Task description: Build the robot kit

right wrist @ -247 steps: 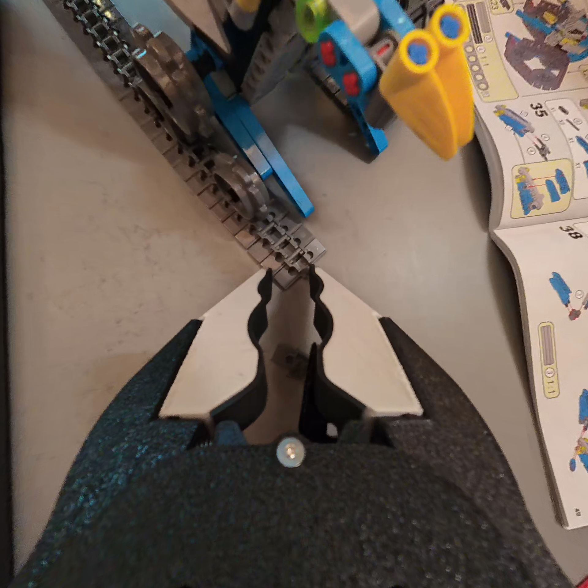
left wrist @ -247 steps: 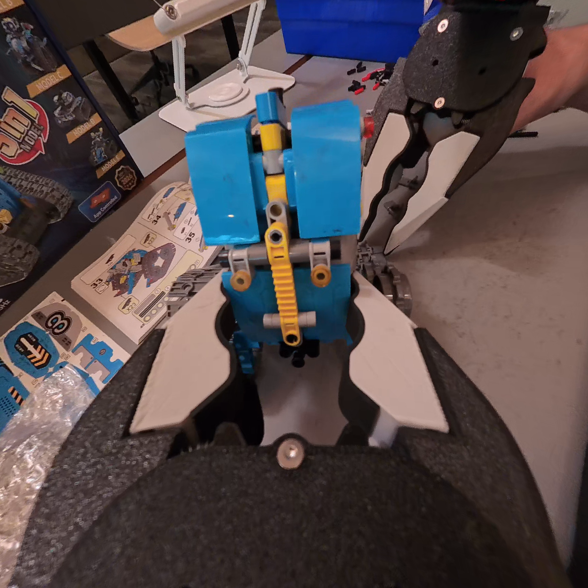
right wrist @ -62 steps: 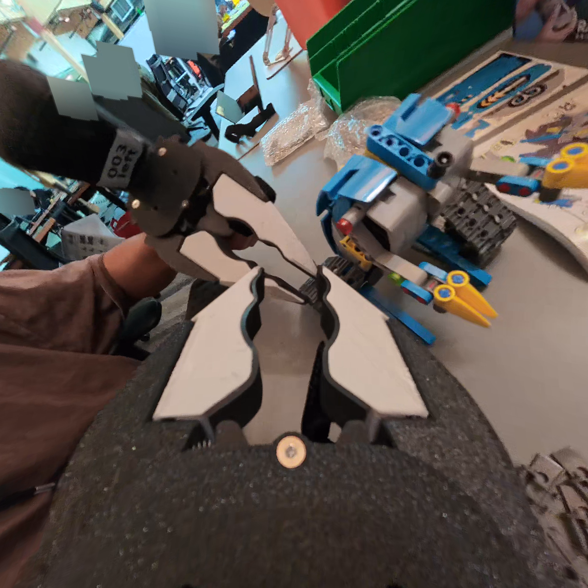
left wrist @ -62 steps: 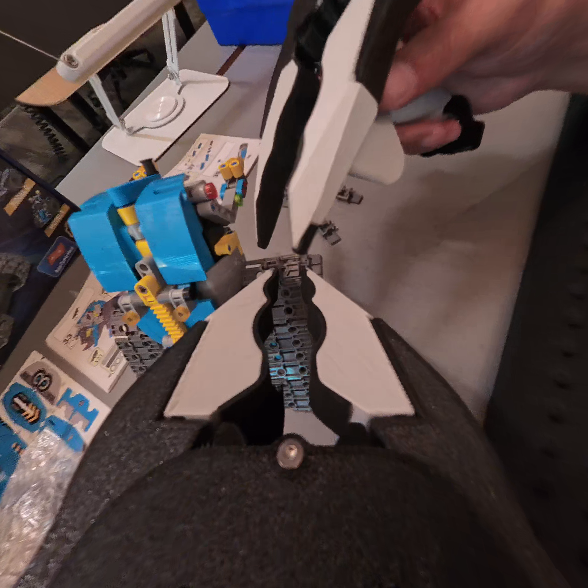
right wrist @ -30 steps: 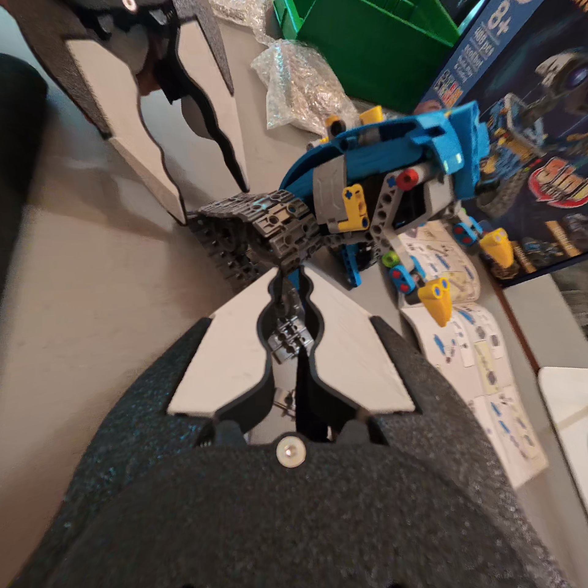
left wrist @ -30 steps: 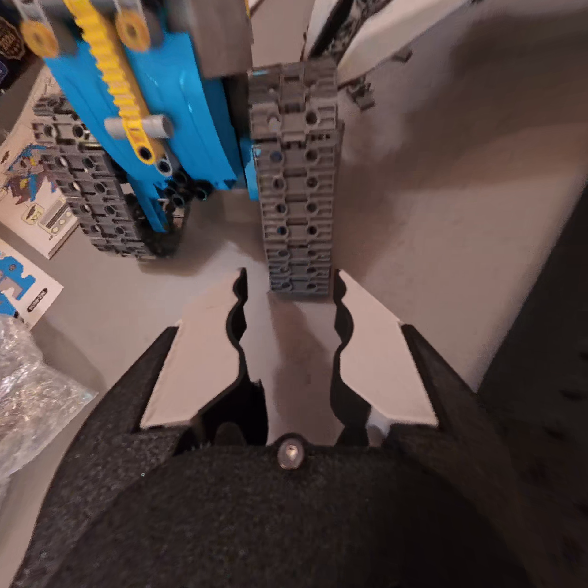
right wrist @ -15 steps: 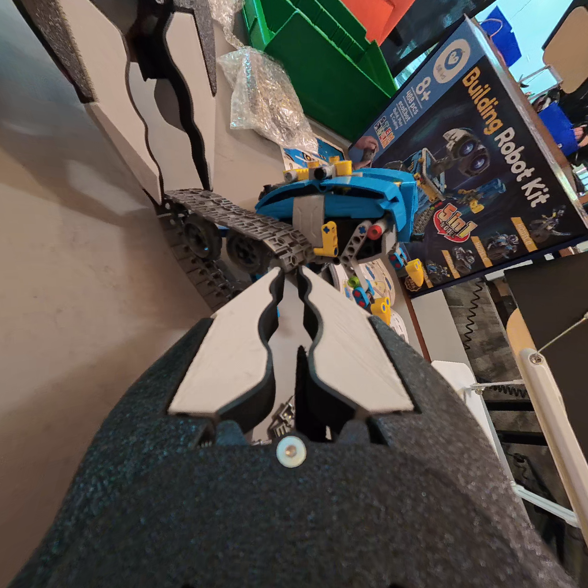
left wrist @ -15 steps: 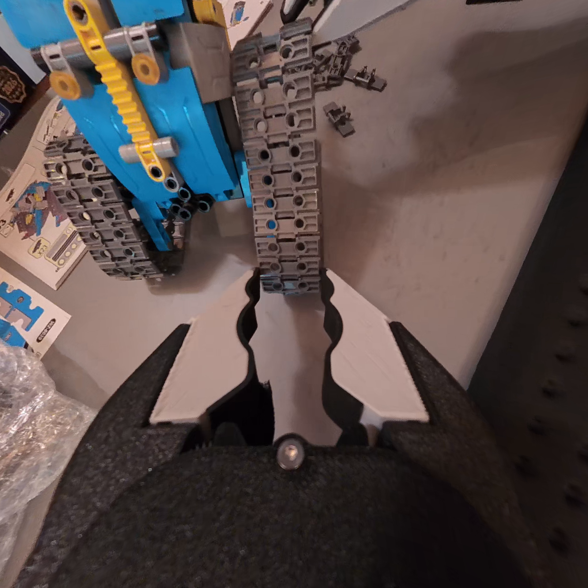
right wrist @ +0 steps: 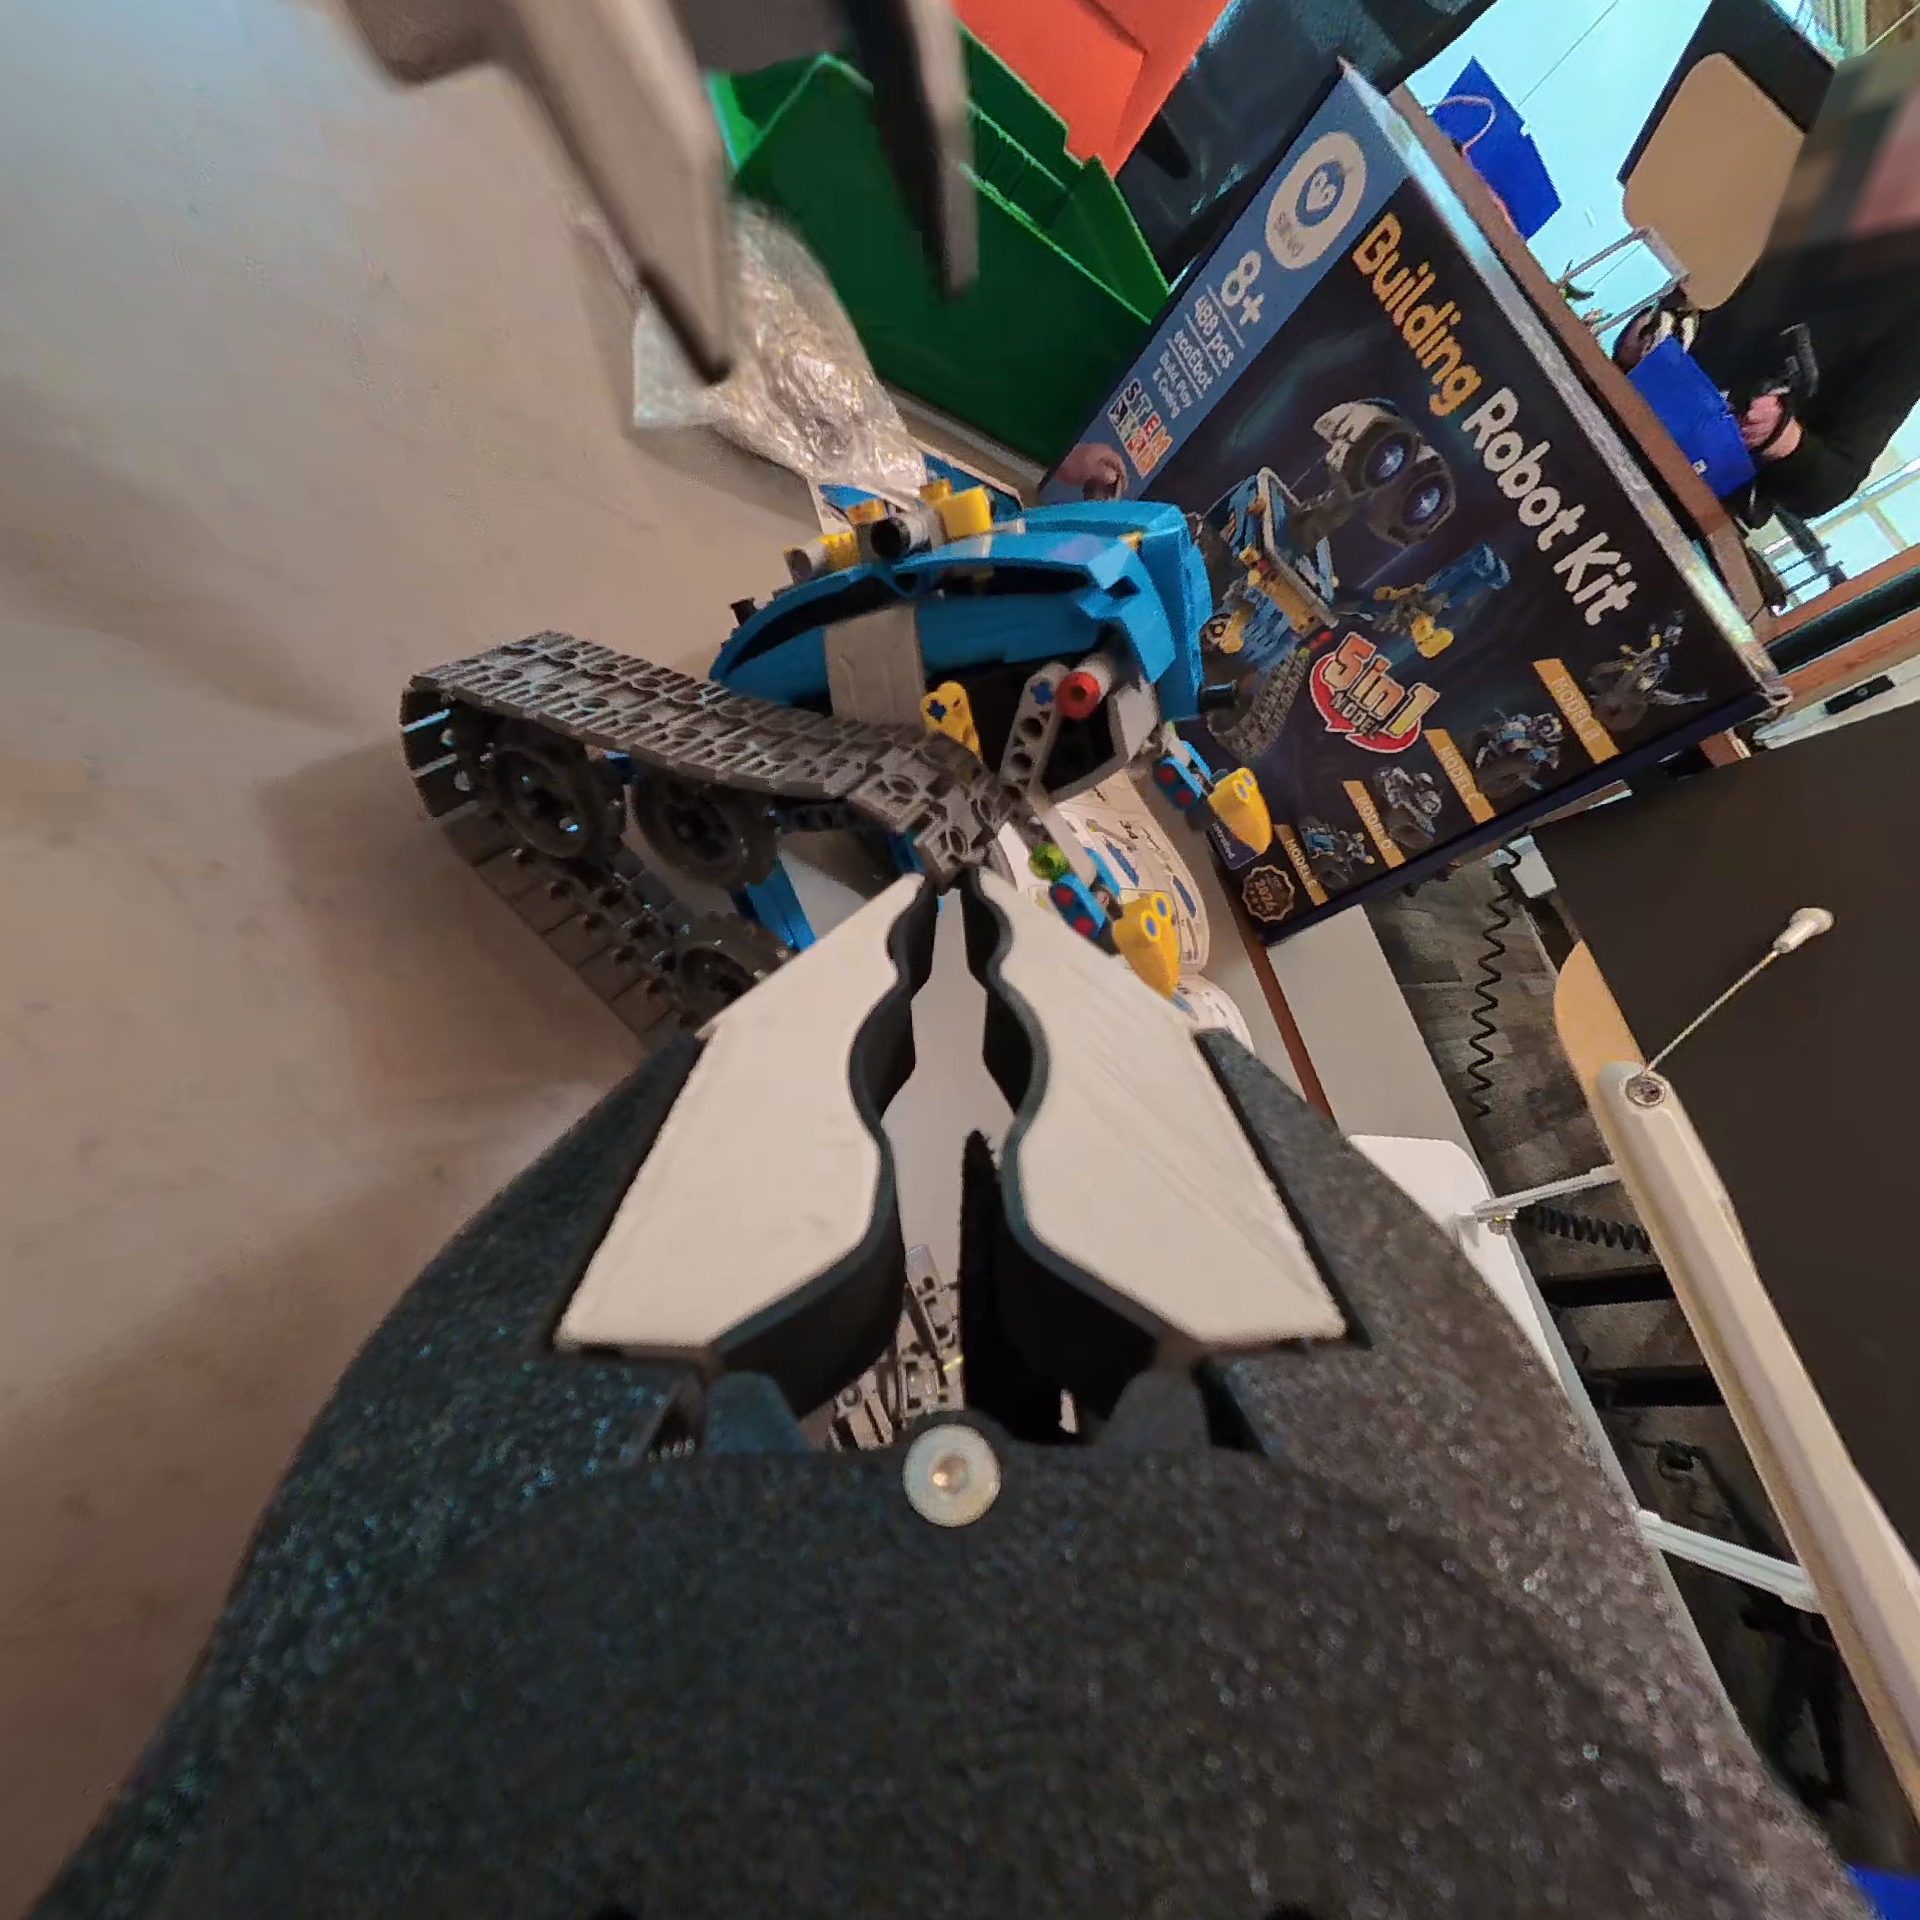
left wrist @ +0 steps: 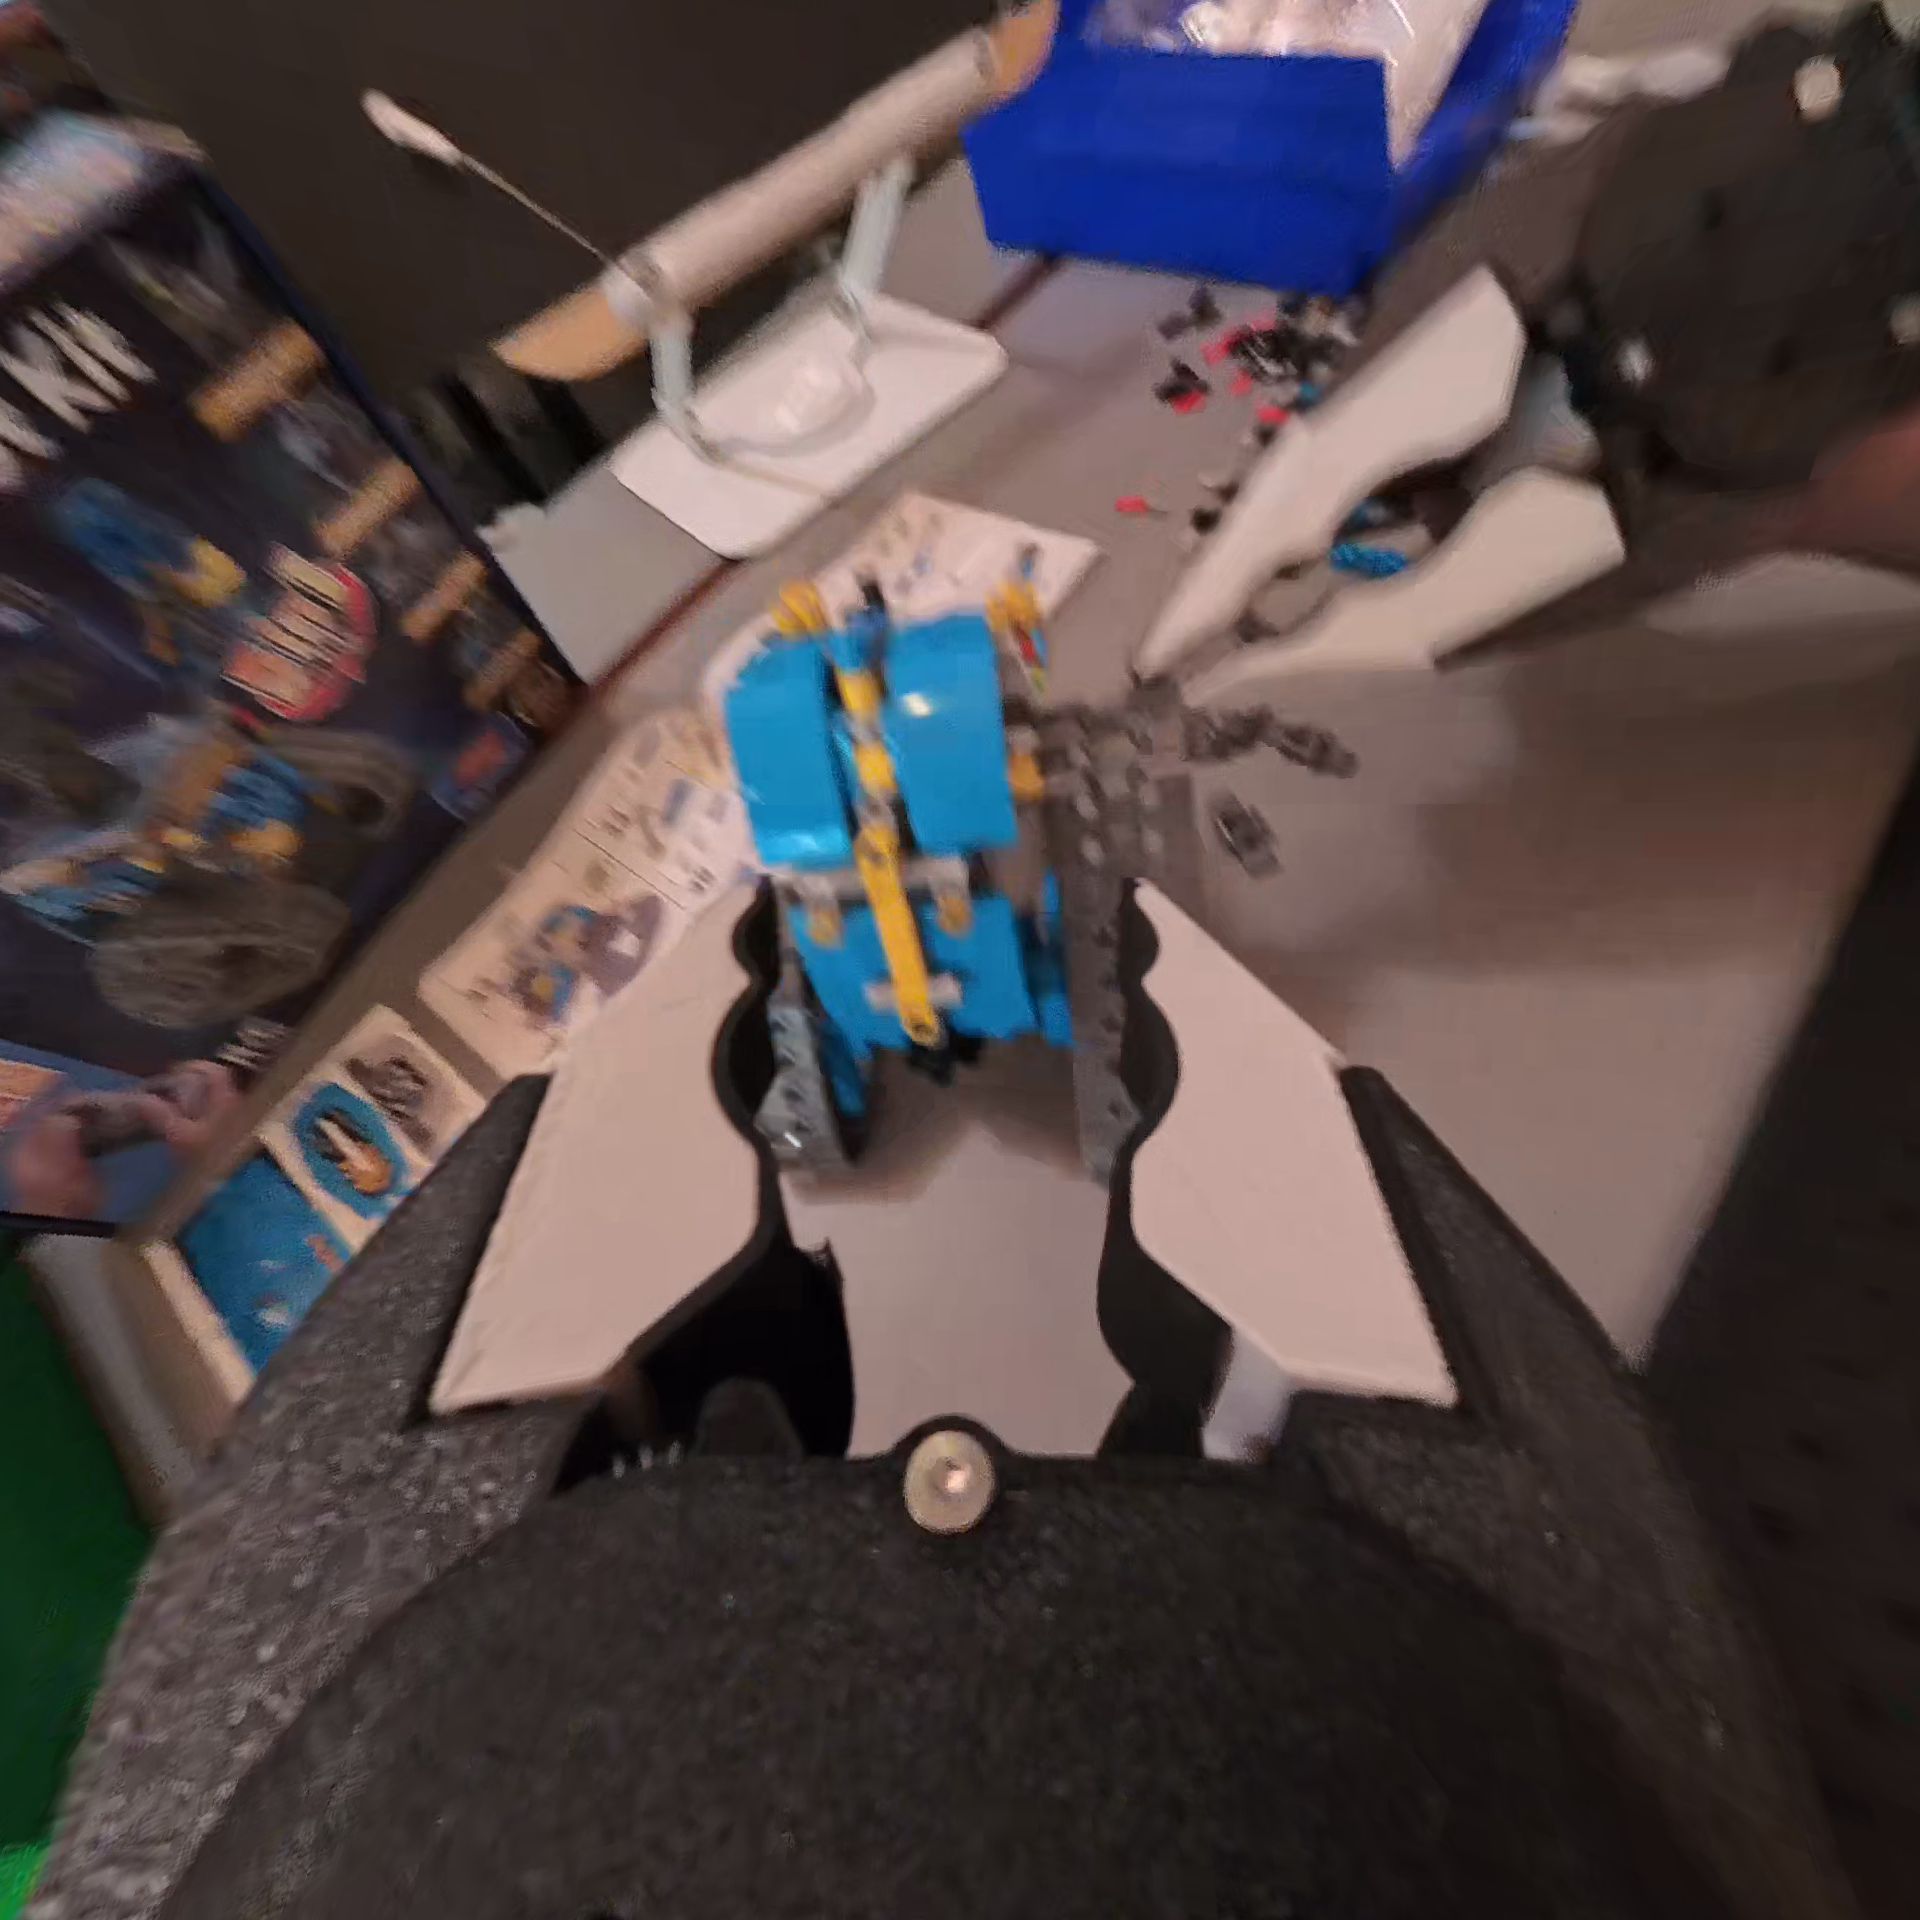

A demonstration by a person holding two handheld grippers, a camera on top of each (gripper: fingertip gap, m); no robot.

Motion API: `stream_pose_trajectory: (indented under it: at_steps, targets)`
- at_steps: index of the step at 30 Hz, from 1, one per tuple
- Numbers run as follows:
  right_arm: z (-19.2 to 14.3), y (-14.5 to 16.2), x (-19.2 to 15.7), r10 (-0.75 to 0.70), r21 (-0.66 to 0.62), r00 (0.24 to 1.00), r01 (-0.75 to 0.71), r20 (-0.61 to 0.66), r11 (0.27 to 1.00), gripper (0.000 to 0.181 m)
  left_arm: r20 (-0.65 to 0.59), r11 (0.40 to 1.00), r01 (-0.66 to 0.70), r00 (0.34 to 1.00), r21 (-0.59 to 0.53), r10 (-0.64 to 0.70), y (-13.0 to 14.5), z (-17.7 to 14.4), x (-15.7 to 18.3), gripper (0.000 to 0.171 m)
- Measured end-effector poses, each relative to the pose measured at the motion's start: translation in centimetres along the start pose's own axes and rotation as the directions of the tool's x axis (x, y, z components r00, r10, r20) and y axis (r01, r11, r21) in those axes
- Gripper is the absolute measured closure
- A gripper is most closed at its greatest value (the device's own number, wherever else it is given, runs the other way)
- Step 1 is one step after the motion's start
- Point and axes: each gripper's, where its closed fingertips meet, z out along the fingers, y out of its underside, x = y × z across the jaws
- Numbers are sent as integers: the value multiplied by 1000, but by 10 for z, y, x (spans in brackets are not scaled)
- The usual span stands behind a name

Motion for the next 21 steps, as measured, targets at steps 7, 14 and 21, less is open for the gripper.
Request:
stream_pose_trajectory:
  at_steps: [7, 14, 21]
  targets:
    - [1, 2, -3, -7, -5, 1000, 7, 7, 1000, 176, -16, 996, -38, 999, -84, 37, -43, 58, -30, 91]
    - [4, 16, -4, -8, -47, 1000, 10, 30, 999, 177, -146, 997, 23, 989, -68, -32, -36, 66, -18, 113]
    - [15, 42, -10, 55, -131, 995, -44, 79, 990, 177, -165, 997, 62, 984, -35, -67, -33, 64, -14, 121]
